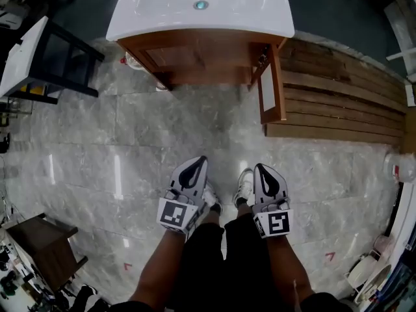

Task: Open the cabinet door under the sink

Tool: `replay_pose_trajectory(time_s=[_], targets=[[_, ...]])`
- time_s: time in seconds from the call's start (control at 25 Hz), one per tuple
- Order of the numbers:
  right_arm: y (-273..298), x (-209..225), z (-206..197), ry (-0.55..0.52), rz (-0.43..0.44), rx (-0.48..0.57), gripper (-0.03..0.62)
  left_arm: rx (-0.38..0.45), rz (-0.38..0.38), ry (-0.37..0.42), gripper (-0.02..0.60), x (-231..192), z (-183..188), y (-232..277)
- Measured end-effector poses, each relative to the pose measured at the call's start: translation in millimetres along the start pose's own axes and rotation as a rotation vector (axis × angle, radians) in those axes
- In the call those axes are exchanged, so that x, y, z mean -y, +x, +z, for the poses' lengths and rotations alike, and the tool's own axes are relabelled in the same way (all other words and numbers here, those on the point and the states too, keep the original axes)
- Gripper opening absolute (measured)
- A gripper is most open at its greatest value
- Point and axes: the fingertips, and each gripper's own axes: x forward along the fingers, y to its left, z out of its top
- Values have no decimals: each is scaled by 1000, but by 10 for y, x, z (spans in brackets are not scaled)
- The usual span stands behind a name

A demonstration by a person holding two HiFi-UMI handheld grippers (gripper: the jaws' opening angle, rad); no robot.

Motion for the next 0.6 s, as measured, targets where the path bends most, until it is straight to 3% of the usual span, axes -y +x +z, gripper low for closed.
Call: replay_pose_trajectory(time_s=[0.44, 0.6], targets=[[-51, -386, 1266, -62, 25, 105, 23, 35, 7, 78, 22, 36, 986, -418], [-75, -473, 1489, -88, 42, 109, 23, 52, -3, 88, 22, 79, 1235, -511]])
